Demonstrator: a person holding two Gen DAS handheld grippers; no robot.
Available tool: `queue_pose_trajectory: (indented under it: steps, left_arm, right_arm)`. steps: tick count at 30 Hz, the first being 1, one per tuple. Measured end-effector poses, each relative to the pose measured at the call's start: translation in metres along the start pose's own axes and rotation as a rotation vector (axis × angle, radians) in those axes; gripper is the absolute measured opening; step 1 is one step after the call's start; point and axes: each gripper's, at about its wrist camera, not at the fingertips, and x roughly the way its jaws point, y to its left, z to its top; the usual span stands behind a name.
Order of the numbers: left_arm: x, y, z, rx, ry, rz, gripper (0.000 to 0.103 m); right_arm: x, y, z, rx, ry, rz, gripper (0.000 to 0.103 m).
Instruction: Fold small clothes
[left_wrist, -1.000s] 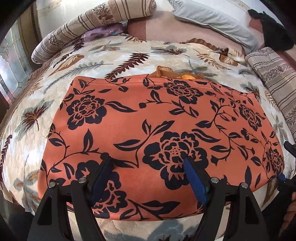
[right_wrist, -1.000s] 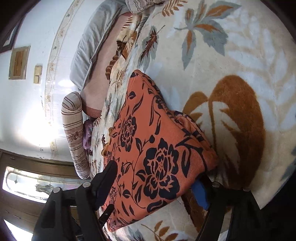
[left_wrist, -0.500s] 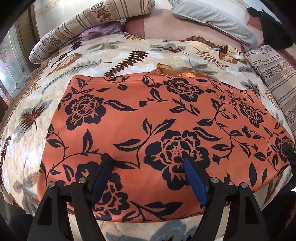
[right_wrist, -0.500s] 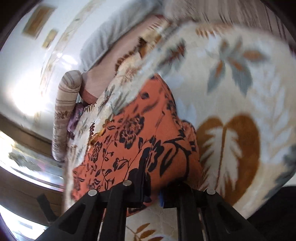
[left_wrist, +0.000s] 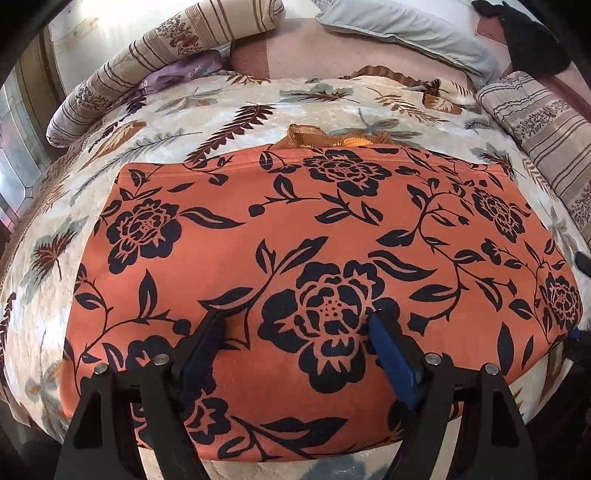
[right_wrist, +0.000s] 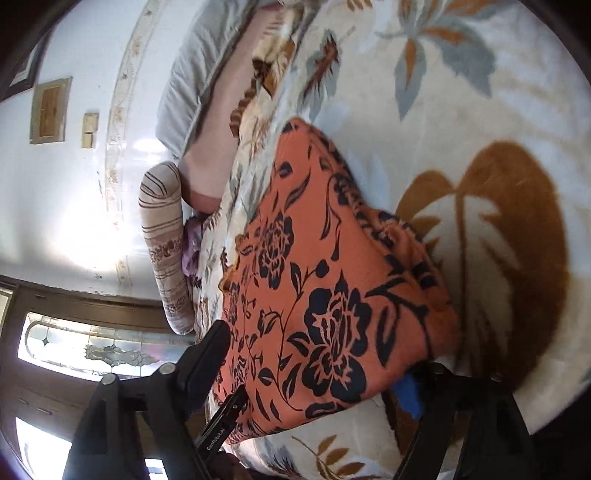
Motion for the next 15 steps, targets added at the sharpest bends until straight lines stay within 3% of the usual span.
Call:
queue_pose_trajectory:
  steps: [1,2,6,9,11,12,13,15]
  left_arm:
    - [0.000,0.000,0.000,0.004,0.000,0.001,0.082]
    - [0.000,0.001,0.000,0.008,0.002,0.001,0.082]
    - [-0.007,0.002,0.006,-0.002,0.003,0.012,0.082]
    - [-0.021,-0.005,0.011,-0.006,-0.069,0.017,0.081]
    - [-0.016,-0.012,0.011,0.021,-0.066,0.020,0.081]
    - [-0.004,-0.016,0.010,0.042,-0.012,0.023,0.081]
    - [0.008,-0.016,0.007,0.049,0.035,0.021,0.083]
    - [0.006,-0.009,0.004,0.021,-0.001,0.004,0.085]
  right_arm:
    - [0.004,0.005,0.002,-0.038,0.002,-0.020,0.032]
    - [0.007,0.012,0.002,-0.085,0.006,-0.063,0.012]
    - [0.000,0.064,-0.014,-0.373,-0.073,-0.247,0.011]
    - [0.003,0.079,-0.029,-0.549,-0.105,-0.390,0.011]
    - [0.020,0.064,-0.026,-0.544,-0.019,-0.466,0.016]
    - [0.025,0.052,-0.022,-0.483,0.027,-0.456,0.016]
    - [0.020,0.044,-0.017,-0.418,0.037,-0.401,0.019]
    - [0.004,0.030,-0.006,-0.289,0.047,-0.297,0.043]
